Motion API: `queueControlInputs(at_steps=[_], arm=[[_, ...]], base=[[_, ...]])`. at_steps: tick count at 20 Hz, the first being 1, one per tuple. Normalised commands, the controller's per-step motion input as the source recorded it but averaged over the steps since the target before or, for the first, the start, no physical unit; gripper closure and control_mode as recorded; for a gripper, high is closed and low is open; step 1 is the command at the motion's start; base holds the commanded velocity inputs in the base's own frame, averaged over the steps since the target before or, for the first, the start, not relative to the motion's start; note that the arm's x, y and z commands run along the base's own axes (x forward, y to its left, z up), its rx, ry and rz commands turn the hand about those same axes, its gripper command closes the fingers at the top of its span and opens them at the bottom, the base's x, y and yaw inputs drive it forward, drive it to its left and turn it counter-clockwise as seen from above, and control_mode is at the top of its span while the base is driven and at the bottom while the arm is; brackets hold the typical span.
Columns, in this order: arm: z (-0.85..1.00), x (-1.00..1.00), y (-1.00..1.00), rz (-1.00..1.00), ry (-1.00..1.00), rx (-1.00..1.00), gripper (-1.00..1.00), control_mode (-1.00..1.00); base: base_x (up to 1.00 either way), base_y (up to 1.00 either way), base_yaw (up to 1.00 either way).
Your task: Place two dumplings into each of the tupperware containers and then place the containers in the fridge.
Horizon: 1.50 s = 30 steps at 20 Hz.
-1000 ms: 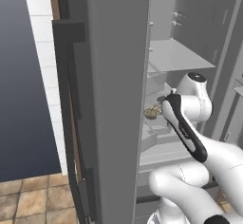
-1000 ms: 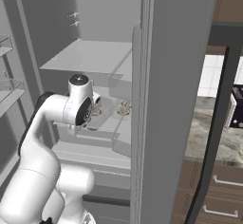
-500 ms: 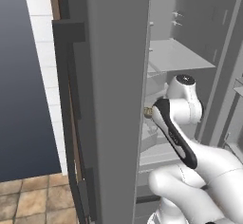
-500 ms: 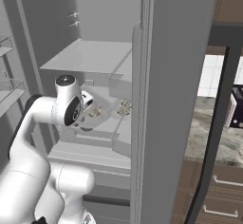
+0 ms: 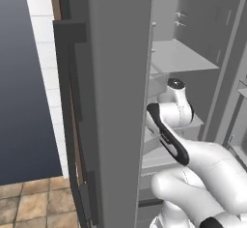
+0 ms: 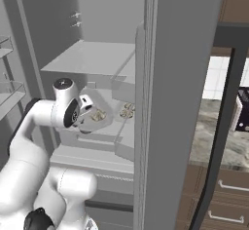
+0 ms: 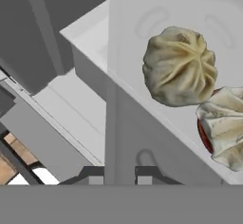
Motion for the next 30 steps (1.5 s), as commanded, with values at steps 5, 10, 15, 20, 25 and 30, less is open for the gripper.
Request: queueControlInputs(at_steps=[5, 10, 15, 20, 25, 30], arm=[[-0.05, 0.37, 0.44, -0.04, 0.08, 0.08, 1.0, -1.0], [-0.2, 0.59, 0.03, -0.07, 0.0, 0.14, 1.0, -1.0], [-0.46, 0.54, 0.02, -0.06, 0.0, 0.14, 1.0, -1.0], [-0.24, 0.7, 0.21, -0.06, 0.02, 0.0, 1.0, -1.0], [-0.26, 0.68, 0.11, -0.01, 0.0, 0.0, 1.0, -1.0], [-0.36, 0.61, 0.06, 0.0, 0.03, 0.0, 1.0, -1.0]], base=[[0.0, 0.0, 0.0], [0.0, 0.0, 0.0], [0.0, 0.0, 0.0], [0.0, 0.0, 0.0], [0.0, 0.0, 0.0], [0.0, 0.0, 0.0]])
